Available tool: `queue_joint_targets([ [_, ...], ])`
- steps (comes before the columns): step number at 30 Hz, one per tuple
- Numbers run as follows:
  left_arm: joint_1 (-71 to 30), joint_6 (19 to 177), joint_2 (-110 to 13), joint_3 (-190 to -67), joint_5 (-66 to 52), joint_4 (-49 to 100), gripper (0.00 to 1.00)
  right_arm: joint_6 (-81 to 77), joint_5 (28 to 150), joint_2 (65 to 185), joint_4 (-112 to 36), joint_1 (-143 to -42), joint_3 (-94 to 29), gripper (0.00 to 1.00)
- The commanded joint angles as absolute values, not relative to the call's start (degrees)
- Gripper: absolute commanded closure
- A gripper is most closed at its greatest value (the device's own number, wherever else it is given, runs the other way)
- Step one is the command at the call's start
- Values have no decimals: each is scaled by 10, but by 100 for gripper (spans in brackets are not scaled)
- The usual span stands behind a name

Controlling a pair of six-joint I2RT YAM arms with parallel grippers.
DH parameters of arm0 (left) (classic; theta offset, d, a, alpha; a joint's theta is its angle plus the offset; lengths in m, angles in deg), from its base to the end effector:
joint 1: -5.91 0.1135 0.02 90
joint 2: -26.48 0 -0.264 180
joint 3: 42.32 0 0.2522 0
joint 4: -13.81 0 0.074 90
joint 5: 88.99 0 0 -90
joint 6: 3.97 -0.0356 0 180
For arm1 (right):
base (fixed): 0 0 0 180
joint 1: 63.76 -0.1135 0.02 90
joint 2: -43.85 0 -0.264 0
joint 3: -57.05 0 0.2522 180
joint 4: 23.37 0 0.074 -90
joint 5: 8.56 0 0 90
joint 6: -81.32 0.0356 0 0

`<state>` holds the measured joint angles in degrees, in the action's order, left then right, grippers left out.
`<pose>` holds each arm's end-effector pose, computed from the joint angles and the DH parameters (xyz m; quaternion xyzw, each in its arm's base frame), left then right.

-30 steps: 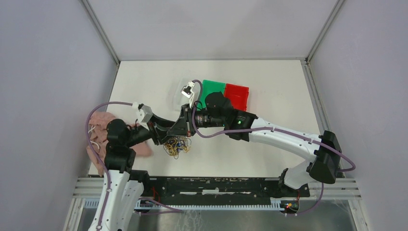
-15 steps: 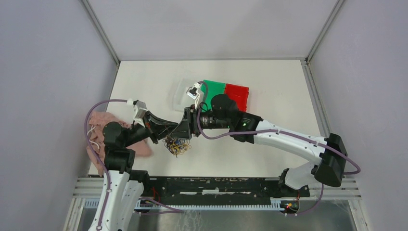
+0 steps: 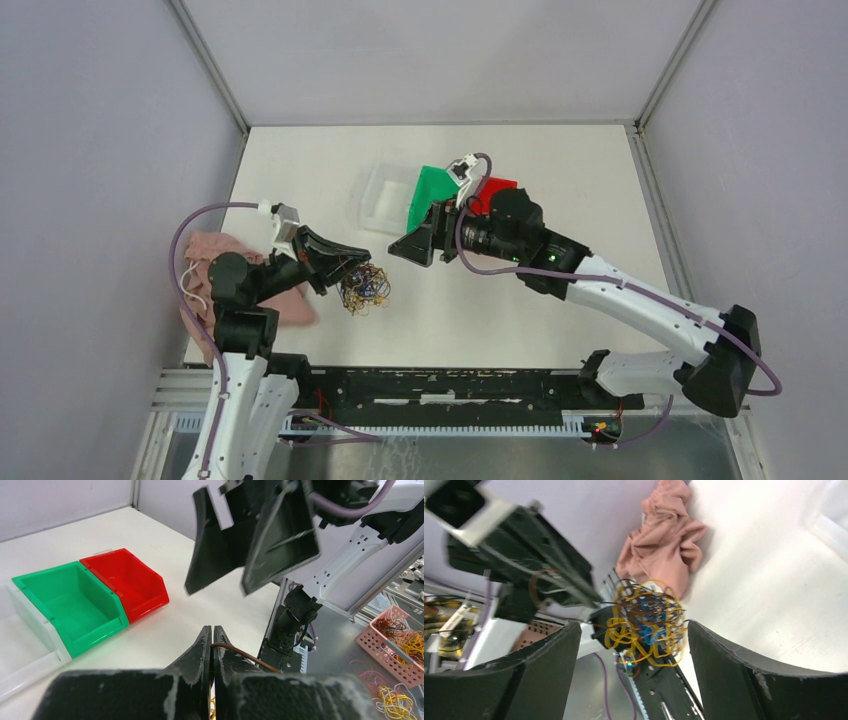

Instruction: Untangle the cables

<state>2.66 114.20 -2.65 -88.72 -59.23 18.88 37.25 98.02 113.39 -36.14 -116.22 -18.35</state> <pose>0.1179 -0.0376 0.3363 0.2641 0.6146 -0.4856 0.5627 0.1662 0.2329 0.3736 -0.1376 0.7340 0.5673 0.3472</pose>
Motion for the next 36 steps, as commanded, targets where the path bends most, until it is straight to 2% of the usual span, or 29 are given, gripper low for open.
queue_joint_targets([
  [1, 26, 1184, -31, -921, -587, 152, 97, 363, 973, 1189, -332, -1167, -193, 10],
  [5, 26, 1181, -34, -921, -578, 149, 97, 357, 971, 1219, -286, -1191, -198, 1],
  [19, 23, 1211, -47, -921, -556, 116, 97, 369, 949, 1324, -201, -1238, -230, 0],
  [26, 20, 1230, -42, -928, -558, 113, 96, 396, 865, 1363, -147, -1238, -225, 0],
  [36, 17, 1262, -35, -962, -562, 108, 95, 385, 770, 1397, -163, -1238, -203, 2],
])
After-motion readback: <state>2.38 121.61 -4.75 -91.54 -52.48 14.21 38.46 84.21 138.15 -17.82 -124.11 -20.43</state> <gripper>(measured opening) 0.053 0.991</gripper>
